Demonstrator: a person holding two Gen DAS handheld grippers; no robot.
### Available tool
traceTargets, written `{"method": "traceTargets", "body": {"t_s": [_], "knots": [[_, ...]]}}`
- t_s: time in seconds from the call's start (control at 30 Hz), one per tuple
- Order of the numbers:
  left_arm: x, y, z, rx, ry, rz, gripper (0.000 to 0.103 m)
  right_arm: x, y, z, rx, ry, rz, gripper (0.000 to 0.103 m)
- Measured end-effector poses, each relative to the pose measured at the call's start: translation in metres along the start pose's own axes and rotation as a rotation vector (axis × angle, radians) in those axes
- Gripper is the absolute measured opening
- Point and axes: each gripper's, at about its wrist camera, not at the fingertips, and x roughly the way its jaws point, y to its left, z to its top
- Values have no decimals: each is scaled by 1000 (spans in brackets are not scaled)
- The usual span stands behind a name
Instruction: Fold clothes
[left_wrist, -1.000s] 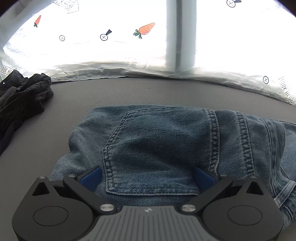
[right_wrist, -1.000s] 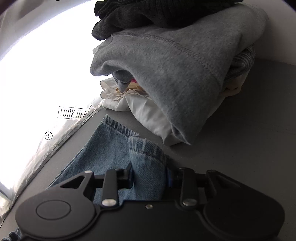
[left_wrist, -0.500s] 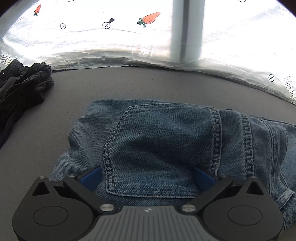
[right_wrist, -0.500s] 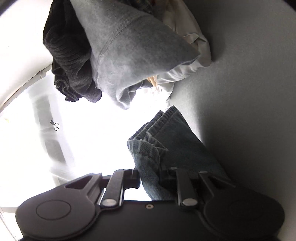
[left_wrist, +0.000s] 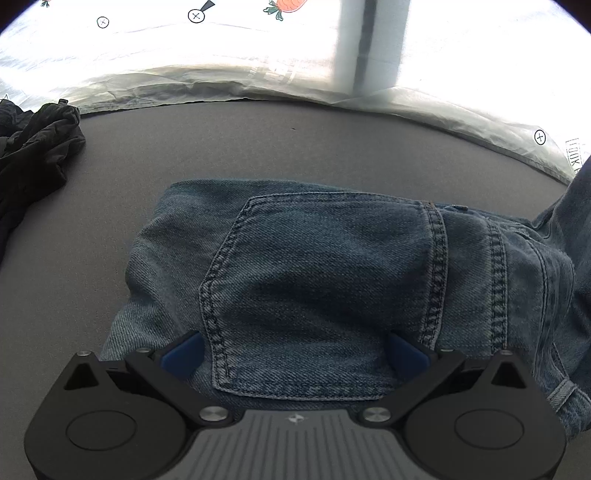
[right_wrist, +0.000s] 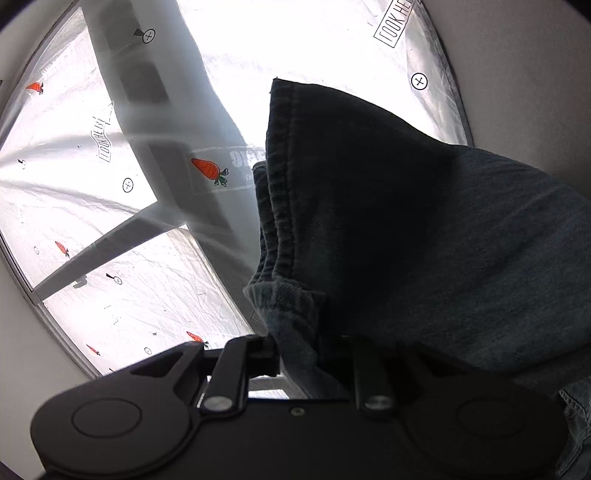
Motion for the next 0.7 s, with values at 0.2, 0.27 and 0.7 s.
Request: {"method": "traceTargets", "body": {"t_s": [0.2, 0.27, 0.7], "knots": [[1, 6, 1, 17, 5, -38, 103, 27, -21, -56, 20, 121, -65, 18], [2, 9, 5, 29, 32, -59, 103, 30, -26, -66, 31, 145, -79, 18], [-47, 95, 26, 6, -53, 40, 103, 70, -96, -141, 28, 276, -273, 18]]}}
